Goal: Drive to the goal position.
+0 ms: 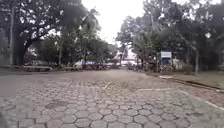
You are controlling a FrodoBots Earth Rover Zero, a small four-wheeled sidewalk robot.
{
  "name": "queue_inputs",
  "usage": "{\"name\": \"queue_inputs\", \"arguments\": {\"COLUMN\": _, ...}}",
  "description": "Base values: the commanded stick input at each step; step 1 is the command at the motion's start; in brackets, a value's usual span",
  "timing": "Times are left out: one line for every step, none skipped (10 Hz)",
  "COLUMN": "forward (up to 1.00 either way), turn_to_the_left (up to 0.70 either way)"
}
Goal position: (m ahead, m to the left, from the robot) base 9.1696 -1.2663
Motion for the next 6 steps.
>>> {"name": "queue_inputs", "arguments": {"forward": 0.7, "turn_to_the_left": 0.0}}
{"name": "queue_inputs", "arguments": {"forward": 0.7, "turn_to_the_left": 0.0}}
{"name": "queue_inputs", "arguments": {"forward": 0.7, "turn_to_the_left": 0.0}}
{"name": "queue_inputs", "arguments": {"forward": 0.7, "turn_to_the_left": 0.0}}
{"name": "queue_inputs", "arguments": {"forward": 0.7, "turn_to_the_left": 0.0}}
{"name": "queue_inputs", "arguments": {"forward": 0.7, "turn_to_the_left": 0.0}}
